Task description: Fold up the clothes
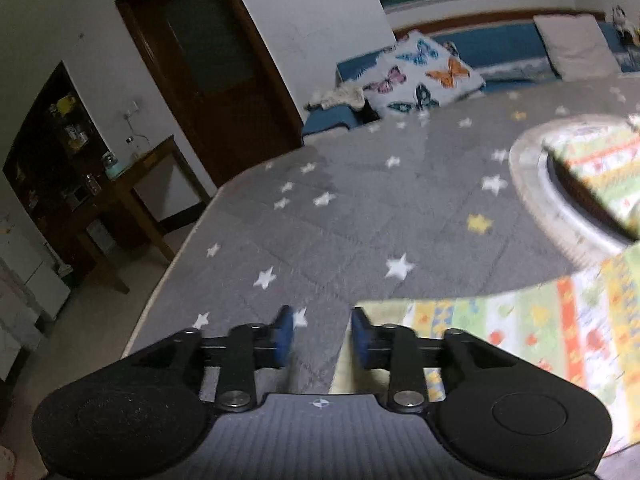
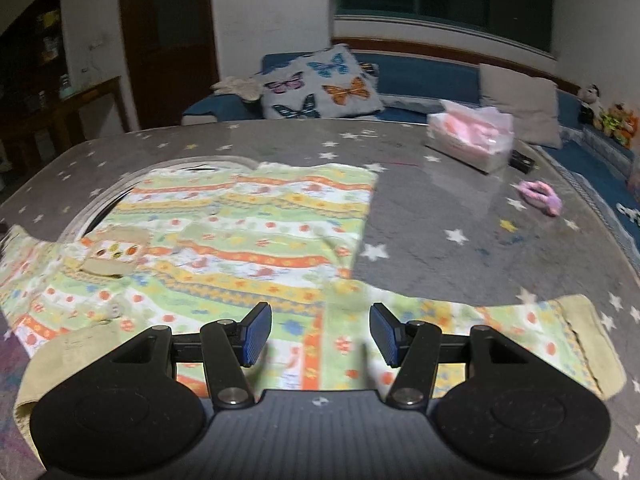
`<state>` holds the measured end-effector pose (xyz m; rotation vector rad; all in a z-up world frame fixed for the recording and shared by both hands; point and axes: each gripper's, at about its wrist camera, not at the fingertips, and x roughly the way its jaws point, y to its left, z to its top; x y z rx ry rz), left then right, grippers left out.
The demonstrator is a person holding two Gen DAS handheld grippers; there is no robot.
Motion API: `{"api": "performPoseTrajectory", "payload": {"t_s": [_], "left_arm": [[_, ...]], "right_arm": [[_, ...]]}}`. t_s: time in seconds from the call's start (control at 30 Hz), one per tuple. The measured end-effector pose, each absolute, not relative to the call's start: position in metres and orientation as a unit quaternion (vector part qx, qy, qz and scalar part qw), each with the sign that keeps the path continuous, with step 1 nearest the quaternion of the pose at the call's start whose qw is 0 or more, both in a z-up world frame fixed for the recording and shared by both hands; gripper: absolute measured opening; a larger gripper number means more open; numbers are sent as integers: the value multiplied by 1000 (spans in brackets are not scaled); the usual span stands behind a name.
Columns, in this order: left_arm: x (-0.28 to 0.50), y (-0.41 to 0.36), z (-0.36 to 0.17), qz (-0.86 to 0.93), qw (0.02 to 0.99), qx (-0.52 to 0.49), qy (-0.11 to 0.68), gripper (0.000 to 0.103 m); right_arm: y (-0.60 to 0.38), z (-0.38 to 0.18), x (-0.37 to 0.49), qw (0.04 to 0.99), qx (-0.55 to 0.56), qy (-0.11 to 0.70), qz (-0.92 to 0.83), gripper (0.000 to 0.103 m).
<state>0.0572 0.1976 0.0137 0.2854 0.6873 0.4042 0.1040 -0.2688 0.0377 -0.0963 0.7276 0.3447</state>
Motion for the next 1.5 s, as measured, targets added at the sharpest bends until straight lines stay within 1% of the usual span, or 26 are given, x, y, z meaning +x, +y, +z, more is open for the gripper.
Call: {"api": "performPoseTrajectory", "payload": {"t_s": [0.03, 0.1, 0.43, 0.63, 0.73, 0.9, 1.13, 1.27, 1.4, 1.5], "left_arm": [[56, 192, 17, 190, 915, 136, 328, 41], [55, 176, 23, 166, 923, 134, 319, 45], [78, 83, 28, 4, 949, 91, 303, 45], [102, 39, 17, -58, 944, 88, 313, 45], [107, 20, 11, -86, 940, 88, 318, 45], [105, -3, 13, -123, 939, 82, 310, 45], [104, -37, 10, -187, 931, 91, 299, 45], [100, -52, 2, -219, 921, 101, 306, 44], [97, -61, -8, -235, 911, 116, 318, 44], [96, -59, -8, -235, 912, 114, 317, 45]], "right_arm": [[-264, 37, 104, 917, -51, 355, 176, 55], [-255, 34, 105, 913, -57, 356, 190, 55], [-241, 21, 111, 900, -71, 375, 211, 55], [-238, 27, 130, 904, -57, 362, 219, 55], [-233, 22, 142, 903, -60, 364, 219, 55], [-237, 14, 149, 900, -64, 380, 206, 55], [-240, 25, 158, 900, -57, 376, 213, 55], [-236, 29, 177, 903, -51, 366, 219, 55], [-232, 15, 198, 897, -54, 384, 215, 55], [-236, 14, 195, 898, -52, 382, 212, 55]]}}
